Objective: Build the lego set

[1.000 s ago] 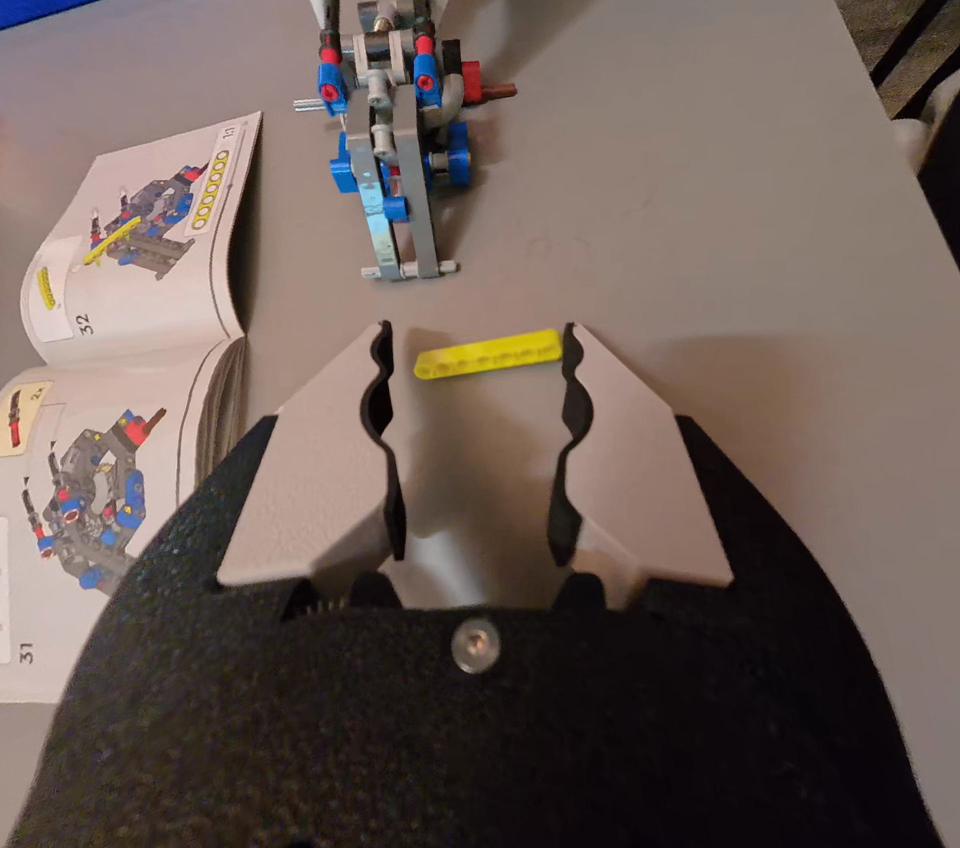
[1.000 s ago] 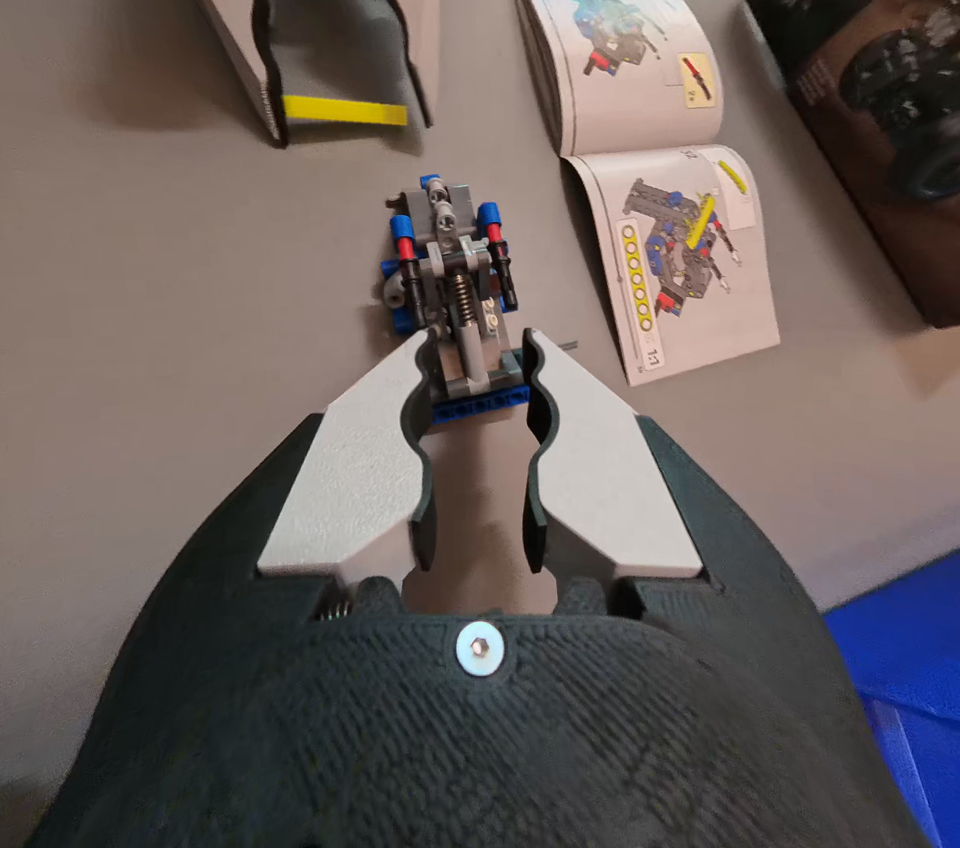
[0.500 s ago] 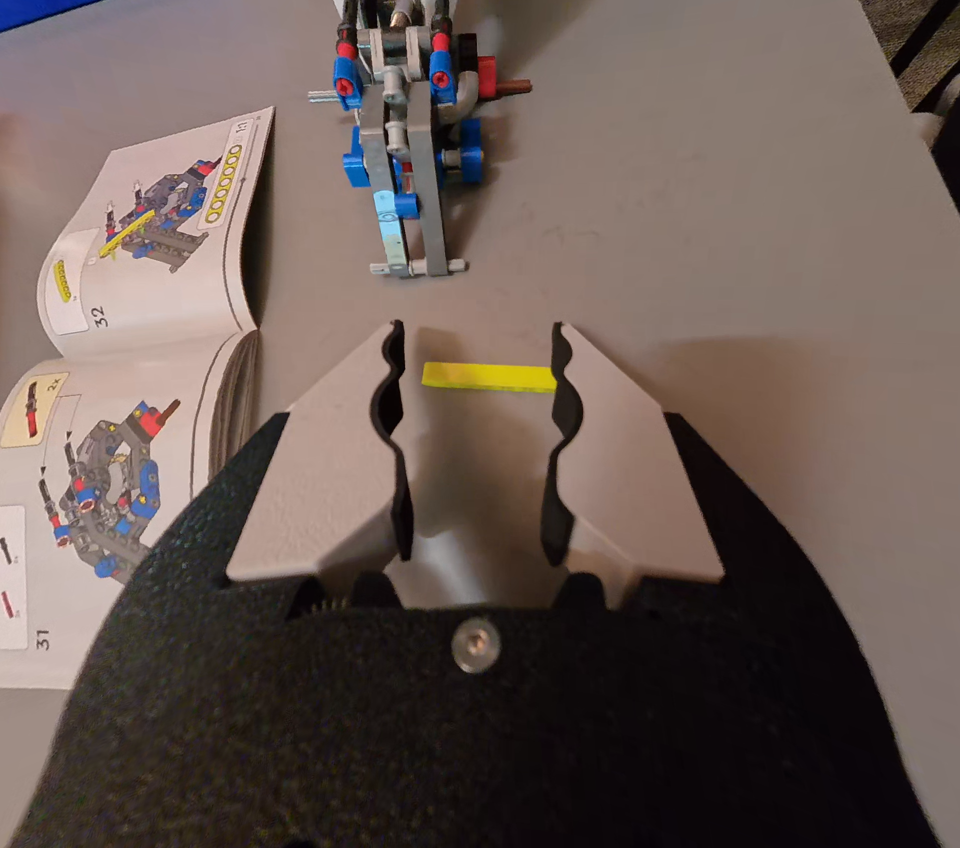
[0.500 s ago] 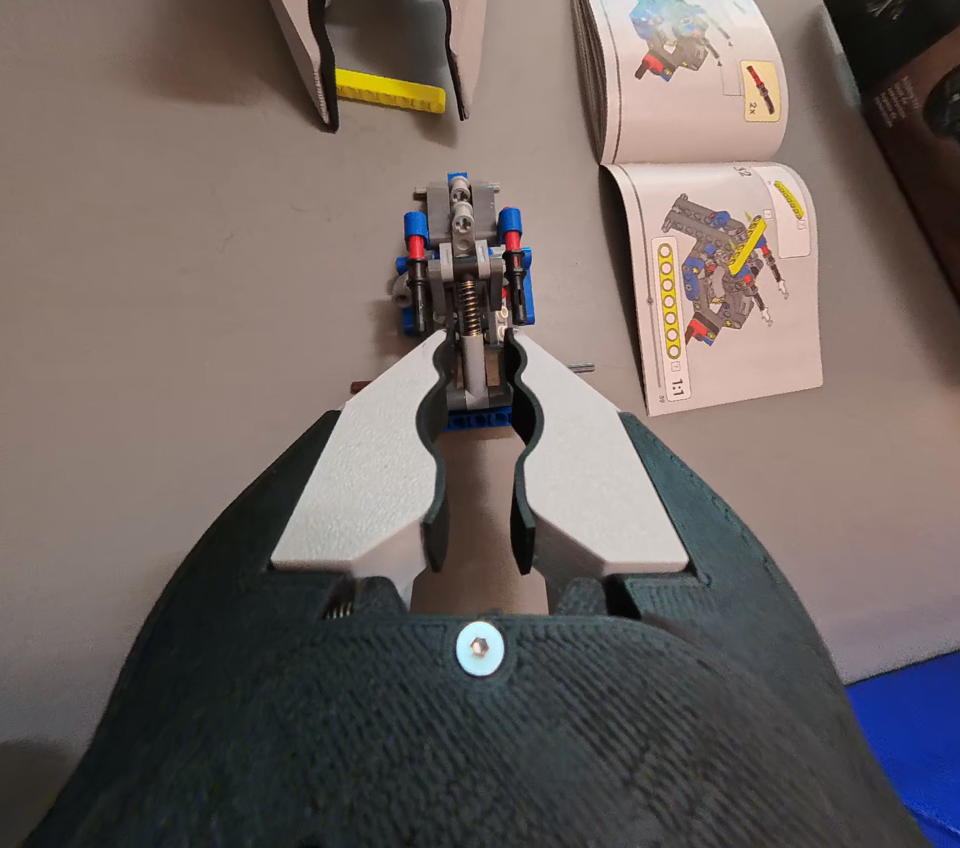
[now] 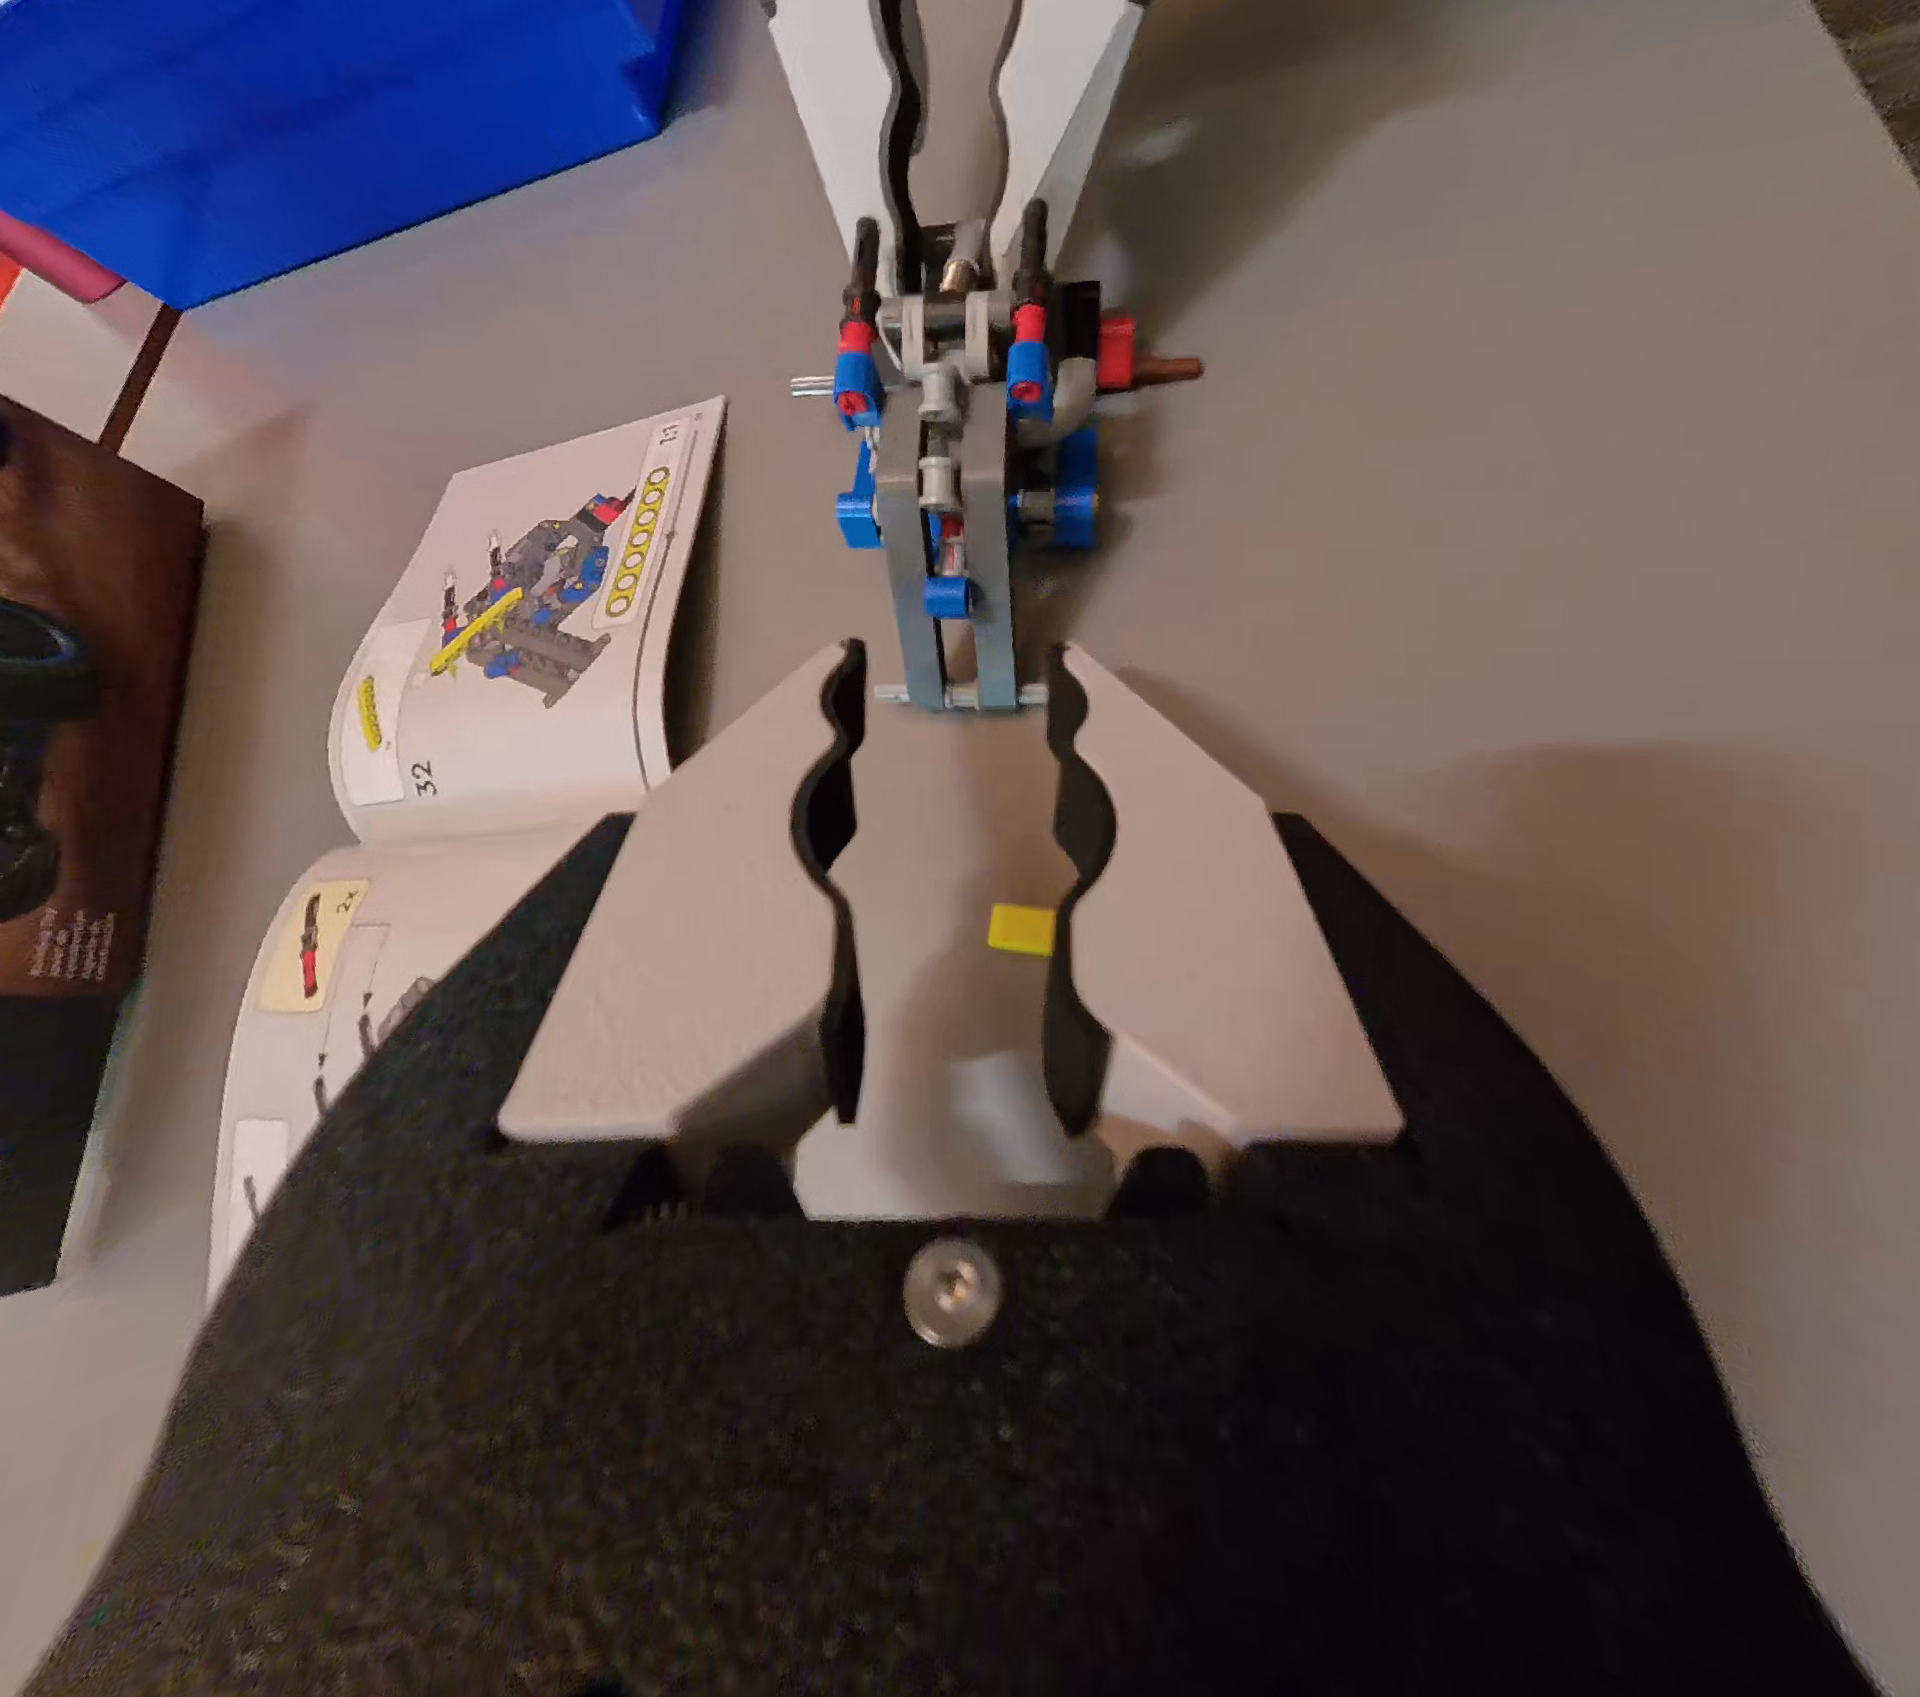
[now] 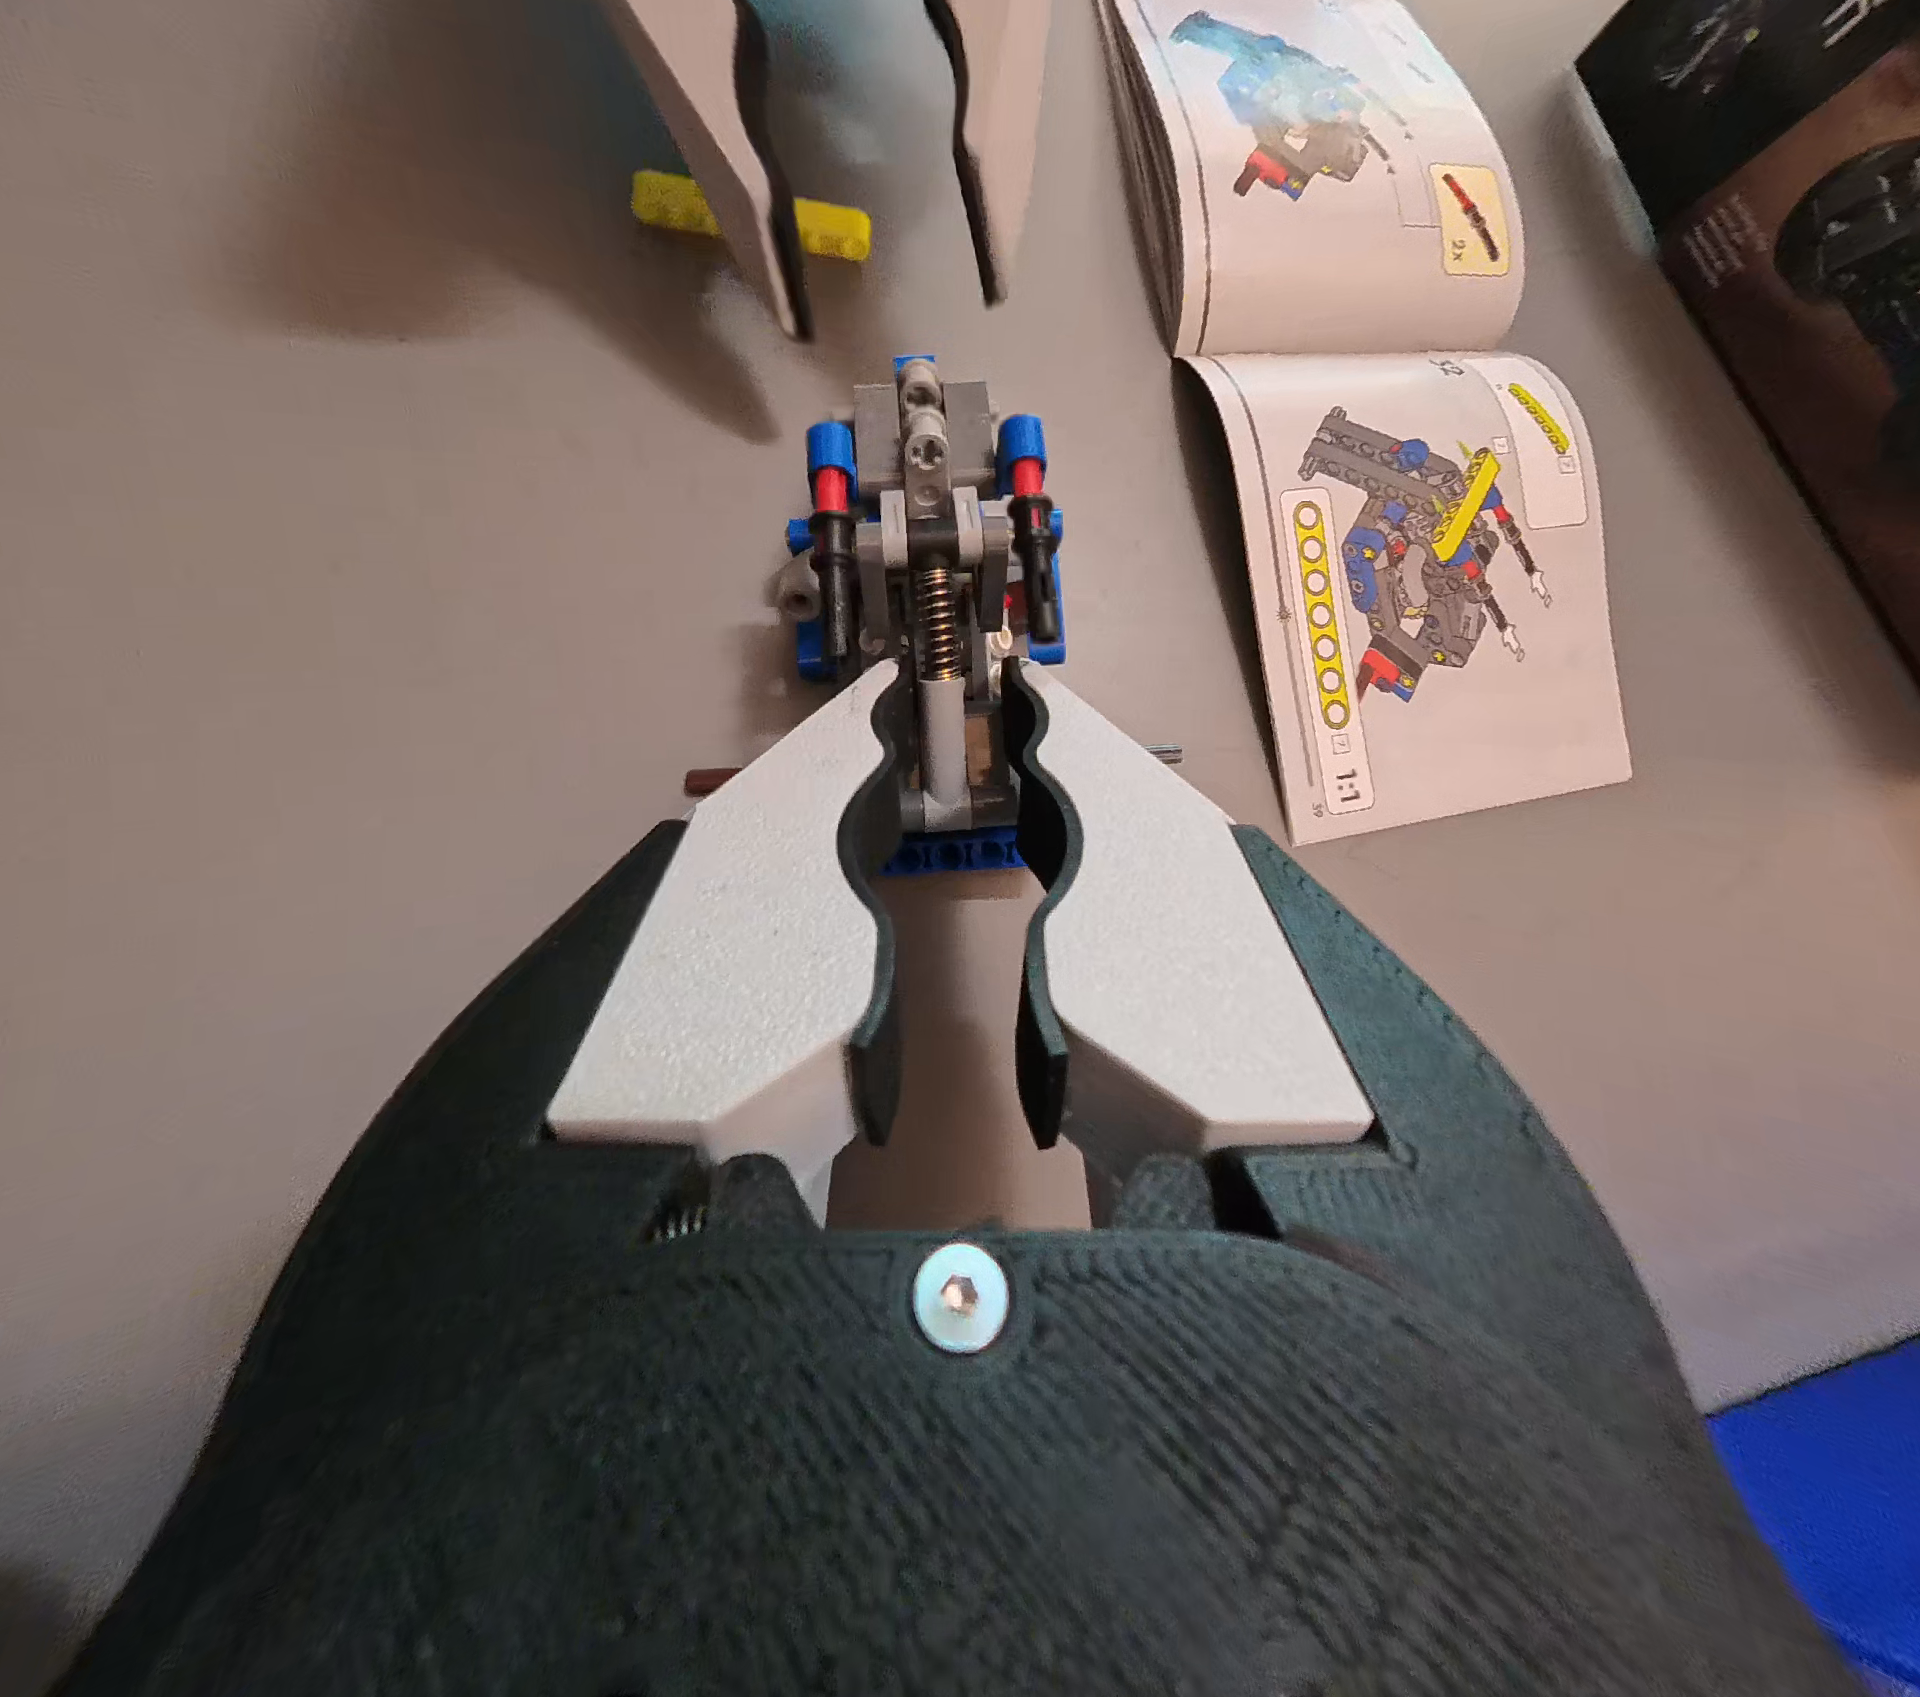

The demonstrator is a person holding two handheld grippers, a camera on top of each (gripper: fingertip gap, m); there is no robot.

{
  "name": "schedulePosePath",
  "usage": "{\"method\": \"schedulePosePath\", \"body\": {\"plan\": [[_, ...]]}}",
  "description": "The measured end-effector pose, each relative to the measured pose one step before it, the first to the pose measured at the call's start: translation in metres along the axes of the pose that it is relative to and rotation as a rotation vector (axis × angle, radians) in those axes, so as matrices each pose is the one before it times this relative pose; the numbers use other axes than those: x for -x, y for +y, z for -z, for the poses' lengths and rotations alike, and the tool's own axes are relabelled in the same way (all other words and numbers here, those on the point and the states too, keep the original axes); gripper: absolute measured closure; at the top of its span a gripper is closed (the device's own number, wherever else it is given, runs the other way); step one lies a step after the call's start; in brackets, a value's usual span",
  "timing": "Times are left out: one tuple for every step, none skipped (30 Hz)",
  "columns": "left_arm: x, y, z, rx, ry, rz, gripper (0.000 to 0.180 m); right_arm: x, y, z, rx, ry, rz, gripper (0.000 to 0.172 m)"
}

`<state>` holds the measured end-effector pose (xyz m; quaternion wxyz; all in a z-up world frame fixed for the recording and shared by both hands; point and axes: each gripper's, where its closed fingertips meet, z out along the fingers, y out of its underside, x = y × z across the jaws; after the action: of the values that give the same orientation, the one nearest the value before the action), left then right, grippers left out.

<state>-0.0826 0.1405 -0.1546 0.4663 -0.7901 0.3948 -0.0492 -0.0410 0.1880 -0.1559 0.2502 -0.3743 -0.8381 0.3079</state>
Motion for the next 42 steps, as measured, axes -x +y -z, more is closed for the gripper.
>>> {"method": "schedulePosePath", "body": {"plan": [[0.00074,0.00017,-0.00242,0.0040,-0.0019,0.0085,0.153,-0.00075,-0.00135,0.00082,-0.0230,0.0097,-0.0149,0.159],[-0.00035,-0.00012,-0.00168,0.0039,0.0017,0.0006,0.155,0.00008,-0.00224,0.00131,-0.0297,0.0063,-0.0125,0.159],[-0.00044,-0.00056,-0.00130,0.0006,-0.0021,-0.0067,0.157,0.00132,-0.00275,0.00165,-0.0341,-0.0014,-0.0151,0.159],[-0.00041,-0.00121,-0.00086,-0.0027,-0.0053,-0.0111,0.159,0.00067,-0.00262,0.00158,-0.0334,0.0020,-0.0166,0.159],[-0.00004,-0.00176,-0.00069,-0.0055,-0.0077,-0.0112,0.162,-0.00017,-0.00210,0.00132,-0.0310,0.0062,-0.0161,0.159],[-0.00038,-0.00207,-0.00054,-0.0064,-0.0054,-0.0085,0.163,0.00081,-0.00053,0.00082,-0.0216,-0.0003,-0.0141,0.159],[-0.00089,-0.00178,-0.00071,-0.0046,0.0005,-0.0042,0.163,0.00072,0.00076,0.00005,-0.0119,-0.0005,-0.0127,0.159],[-0.00120,-0.00106,-0.00095,-0.0014,0.0040,0.0005,0.164,0.00009,0.00139,-0.00019,-0.0060,0.0029,-0.0114,0.159],[-0.00098,-0.00028,-0.00111,0.0004,0.0030,0.0018,0.164,0.00061,0.00110,-0.00047,-0.0039,0.0005,-0.0075,0.159],[-0.00033,0.00003,-0.00113,0.0011,-0.0010,0.0006,0.164,0.00079,0.00029,-0.00052,-0.0066,0.0001,-0.0045,0.159],[0.00062,0.00097,-0.00074,0.0053,-0.0081,-0.0022,0.165,0.00070,0.00008,-0.00032,-0.0067,-0.0007,-0.0065,0.159],[0.00057,0.00066,-0.00043,0.0027,-0.0075,-0.0036,0.165,0.00039,0.00011,-0.00041,-0.0091,-0.0022,-0.0102,0.159],[-0.00043,0.00022,-0.00039,0.0001,-0.0012,-0.0010,0.165,0.00168,-0.00070,-0.00011,-0.0187,-0.0120,-0.0099,0.167],[-0.00148,0.00001,-0.00035,0.0010,0.0063,0.0014,0.164,-0.00222,-0.00163,-0.00017,-0.0303,0.0103,-0.0157,0.167],[-0.00012,-0.00043,-0.00027,0.0006,-0.0026,0.0015,0.162,-0.00063,-0.00080,0.00060,-0.0124,-0.0040,-0.0164,0.167],[0.00065,-0.00098,0.00004,-0.0025,-0.0077,-0.0025,0.162,-0.00134,0.00178,0.00013,0.0105,0.0047,-0.0079,0.167],[-0.00043,-0.00015,0.00008,0.0013,0.0006,-0.0055,0.164,0.00094,0.00353,-0.00065,0.0216,-0.0074,0.0015,0.167],[-0.00135,0.00153,-0.00039,0.0097,0.0082,-0.0044,0.164,0.00188,0.00115,-0.00053,0.0079,-0.0114,0.0049,0.167],[-0.00020,0.00132,-0.00043,0.0057,0.0009,-0.0005,0.163,-0.00042,0.00004,-0.00024,0.0008,0.0043,0.0015,0.167],[0.00009,0.00046,-0.00012,-0.0018,-0.0012,0.0026,0.163,-0.00088,0.00029,-0.00006,0.0019,0.0055,-0.0030,0.167],[-0.00086,0.00031,0.00009,-0.0033,0.0058,0.0050,0.163,0.00036,0.00005,0.00000,0.0003,-0.0037,-0.0029,0.167],[-0.00105,0.00069,-0.00007,0.0005,0.0069,0.0068,0.163,0.00009,0.00000,-0.00003,0.0002,-0.0003,0.0006,0.167],[-0.00021,0.00096,-0.00010,0.0045,0.0018,0.0033,0.163,-0.00063,0.00008,-0.00022,0.0012,0.0065,0.0035,0.167],[-0.00028,0.00071,-0.00001,0.0045,0.0005,-0.0035,0.163,0.00027,0.00015,-0.00021,0.0019,0.0013,0.0022,0.167],[-0.00073,0.00042,0.00002,0.0039,0.0028,-0.0061,0.163,0.00125,-0.00005,-0.00009,0.0017,-0.0051,0.0027,0.167],[-0.00078,0.00033,-0.00016,0.0041,0.0028,-0.0045,0.163,0.00079,0.00000,0.00000,0.0029,-0.0014,0.0030,0.167],[-0.00075,0.00040,-0.00047,0.0036,0.0033,-0.0029,0.163,0.00049,0.00006,-0.00007,0.0027,0.0011,0.0025,0.167],[-0.00103,0.00004,-0.00050,0.0014,0.0047,-0.0022,0.163,0.00125,-0.00007,-0.00005,0.0010,-0.0058,-0.0015,0.167],[-0.00014,-0.00036,-0.00048,-0.0017,-0.0004,-0.0009,0.163,0.00048,-0.00018,0.00006,-0.0012,-0.0029,-0.0068,0.167],[0.00010,-0.00013,-0.00039,-0.0008,0.0006,0.0009,0.163,-0.00133,0.00001,0.00018,-0.0016,0.0056,-0.0091,0.167],[0.00025,-0.00021,-0.00039,-0.0007,0.0008,0.0039,0.163,-0.00125,0.00018,0.00026,-0.0001,0.0059,-0.0044,0.167],[0.00026,-0.00011,-0.00017,0.0000,0.0010,0.0038,0.163,-0.00034,0.00024,0.00012,-0.0004,0.0023,0.0076,0.167],[0.00003,0.00006,-0.00010,0.0017,0.0013,0.0014,0.163,0.00019,0.00022,0.00013,0.0008,0.0011,0.0093,0.167],[-0.00006,-0.00008,-0.00005,0.0019,-0.0001,-0.0013,0.163,-0.00060,0.00022,0.00030,0.0020,0.0048,0.0048,0.167],[-0.00011,-0.00019,-0.00006,0.0009,-0.0016,-0.0028,0.163,-0.00042,0.00003,0.00023,0.0004,0.0039,0.0027,0.167],[-0.00038,-0.00047,0.00017,-0.0005,-0.0004,-0.0033,0.163,0.00006,-0.00046,0.00017,-0.0068,-0.0003,0.0000,0.167],[-0.00070,-0.00067,0.00017,-0.0019,0.0019,-0.0020,0.163,0.00012,-0.00092,0.00032,-0.0102,-0.0021,-0.0030,0.167],[-0.00053,-0.00081,0.00016,-0.0025,0.0007,0.0004,0.163,-0.00112,-0.00093,0.00084,-0.0075,0.0058,-0.0039,0.167],[-0.00025,-0.00106,0.00044,-0.0035,-0.0012,0.0005,0.162,-0.00055,-0.00126,0.00106,-0.0107,0.0018,-0.0038,0.167],[-0.00039,-0.00128,0.00073,-0.0058,-0.0011,-0.0011,0.162,0.00035,-0.00123,0.00109,-0.0103,-0.0054,-0.0023,0.167],[-0.00001,-0.00156,0.00146,-0.0075,-0.0004,0.0000,0.161,0.00026,-0.00102,0.00106,-0.0090,-0.0048,-0.0028,0.167],[0.00109,-0.00151,0.00274,-0.0065,-0.0038,0.0020,0.160,0.00024,-0.00107,0.00087,-0.0084,-0.0051,-0.0039,0.167]]}}
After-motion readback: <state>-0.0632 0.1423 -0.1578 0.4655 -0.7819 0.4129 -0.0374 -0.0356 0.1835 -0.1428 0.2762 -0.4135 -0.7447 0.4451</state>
